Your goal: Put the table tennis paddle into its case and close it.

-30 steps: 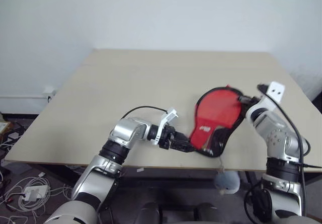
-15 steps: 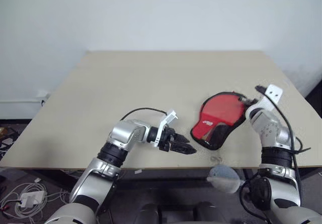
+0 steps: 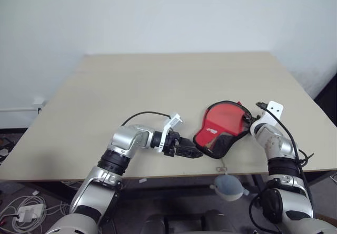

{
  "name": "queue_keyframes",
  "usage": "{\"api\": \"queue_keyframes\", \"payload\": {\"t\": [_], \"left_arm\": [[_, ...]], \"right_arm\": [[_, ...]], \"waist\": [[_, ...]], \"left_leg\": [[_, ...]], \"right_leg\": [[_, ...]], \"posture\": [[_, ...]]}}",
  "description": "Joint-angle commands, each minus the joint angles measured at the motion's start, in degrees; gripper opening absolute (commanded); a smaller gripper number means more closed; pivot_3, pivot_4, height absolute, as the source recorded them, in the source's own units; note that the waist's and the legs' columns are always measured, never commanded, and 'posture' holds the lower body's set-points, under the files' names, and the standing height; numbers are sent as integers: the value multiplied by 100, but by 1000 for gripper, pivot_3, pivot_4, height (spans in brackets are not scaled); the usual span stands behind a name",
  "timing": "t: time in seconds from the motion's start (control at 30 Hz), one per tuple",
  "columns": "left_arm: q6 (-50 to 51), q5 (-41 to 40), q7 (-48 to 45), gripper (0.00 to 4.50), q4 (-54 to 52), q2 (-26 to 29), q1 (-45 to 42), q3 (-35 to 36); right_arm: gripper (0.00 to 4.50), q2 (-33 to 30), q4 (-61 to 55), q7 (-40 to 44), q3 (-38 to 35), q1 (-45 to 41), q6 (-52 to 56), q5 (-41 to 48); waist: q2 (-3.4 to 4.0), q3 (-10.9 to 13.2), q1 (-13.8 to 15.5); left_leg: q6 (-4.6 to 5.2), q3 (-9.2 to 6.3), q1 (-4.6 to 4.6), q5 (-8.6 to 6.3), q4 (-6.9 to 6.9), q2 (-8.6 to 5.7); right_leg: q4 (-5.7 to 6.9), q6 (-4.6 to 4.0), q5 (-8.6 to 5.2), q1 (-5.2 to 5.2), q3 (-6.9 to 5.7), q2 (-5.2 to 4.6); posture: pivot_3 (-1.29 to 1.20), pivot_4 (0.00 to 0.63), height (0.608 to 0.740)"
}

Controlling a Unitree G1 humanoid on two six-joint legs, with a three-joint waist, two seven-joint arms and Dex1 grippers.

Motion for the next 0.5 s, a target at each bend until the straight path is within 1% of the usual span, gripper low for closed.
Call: {"api": "queue_keyframes", "payload": {"t": [0.03, 0.17, 0.23, 0.37, 0.43, 0.5], "left_arm": [[-624, 68, -114, 4500, -223, 351, 107, 247], [-936, 183, -86, 4500, 76, 622, 42, 334], [-1216, 261, 9, 4500, 171, 671, 53, 449], [-1651, 398, 18, 4500, -58, 847, 378, 452], [-1586, 367, -78, 4500, -250, 1003, 521, 411], [-1605, 393, -159, 4500, -413, 1141, 658, 330]], "right_arm": [[4469, -62, -1586, 684, 422, 444, -286, 105], [4469, -135, -3490, 2082, 972, 1411, -400, 863], [4469, -232, -4087, 2499, 1114, 1840, -324, 1124], [4469, -623, -4962, 3298, 1336, 2734, 16, 1747], [4469, -767, -5146, 3446, 1434, 2931, 71, 1855], [4469, -774, -5154, 3433, 1412, 2929, 113, 1979]], "waist": [[3, 2, 14], [3, 3, 23], [0, 2, 25], [-13, 3, 69], [-18, 6, 63], [-21, 8, 50]], "left_leg": [[0, -1, -2, 0, -1, 0], [0, -2, -8, 0, -5, 0], [0, -2, -5, -1, 0, 0], [-2, -3, -6, -2, 6, 0], [-2, 1, -7, -2, 6, 0], [-2, 2, -6, -2, 5, 1]], "right_leg": [[0, 1, 0, -4, 0, 0], [0, 4, -2, -9, -1, 0], [-1, 4, -3, -3, -3, 0], [-6, 3, -4, 5, -4, -2], [-7, 2, -4, 2, -1, -3], [-4, 1, -4, -2, -1, -2]], "posture": [[0, 0, 740], [0, 0, 740], [0, 0, 740], [0, 0, 740], [0, 0, 740], [0, 0, 740]]}}
